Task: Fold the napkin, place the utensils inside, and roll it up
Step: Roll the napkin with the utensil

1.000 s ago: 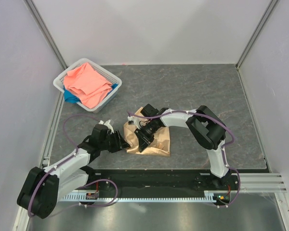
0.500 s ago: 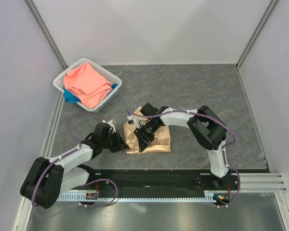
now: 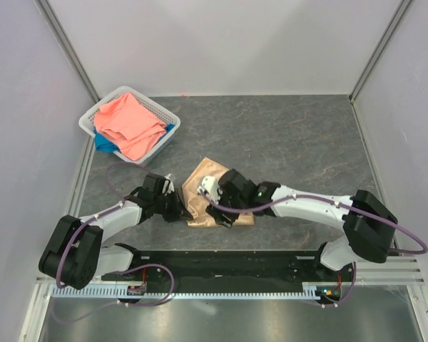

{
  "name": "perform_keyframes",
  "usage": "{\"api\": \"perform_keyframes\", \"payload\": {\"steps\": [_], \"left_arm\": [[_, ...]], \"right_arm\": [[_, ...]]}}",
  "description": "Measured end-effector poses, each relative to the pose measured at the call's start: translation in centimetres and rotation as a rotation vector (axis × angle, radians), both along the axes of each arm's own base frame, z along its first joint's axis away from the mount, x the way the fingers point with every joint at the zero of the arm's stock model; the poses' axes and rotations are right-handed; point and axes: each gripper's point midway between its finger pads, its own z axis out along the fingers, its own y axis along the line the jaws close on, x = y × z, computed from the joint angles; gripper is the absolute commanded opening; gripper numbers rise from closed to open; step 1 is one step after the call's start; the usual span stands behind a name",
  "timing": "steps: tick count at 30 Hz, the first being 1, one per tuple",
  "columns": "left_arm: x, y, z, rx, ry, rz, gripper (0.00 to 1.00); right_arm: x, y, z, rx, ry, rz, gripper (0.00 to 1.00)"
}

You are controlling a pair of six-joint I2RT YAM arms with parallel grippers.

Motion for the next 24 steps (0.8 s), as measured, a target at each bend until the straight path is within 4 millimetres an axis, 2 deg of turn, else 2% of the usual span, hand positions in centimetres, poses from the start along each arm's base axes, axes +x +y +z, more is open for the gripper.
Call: {"api": "perform_keyframes", "payload": {"steps": [3, 5, 12, 24], "left_arm": [[0.2, 0.0, 0.1, -0.002, 0.010, -0.013, 0.02], [0.2, -0.1, 0.2, -0.007, 0.017, -0.024, 0.02], [0.2, -0.1, 0.1, -0.026, 0.047, -0.043, 0.02], [0.2, 0.0, 0.2, -0.032, 0.052, -0.050, 0.02]], "right_arm": [[-1.6, -0.1, -1.1, -0.030, -0.108, 0.030, 0.64], [-1.8, -0.2, -1.9, -0.054, -0.156, 0.034, 0.64], [-0.3, 0.5, -2.6, -0.099, -0.319, 0.028, 0.64], [-0.4, 1.0, -4.0, -0.120, -0.327, 0.083, 0.62]]}}
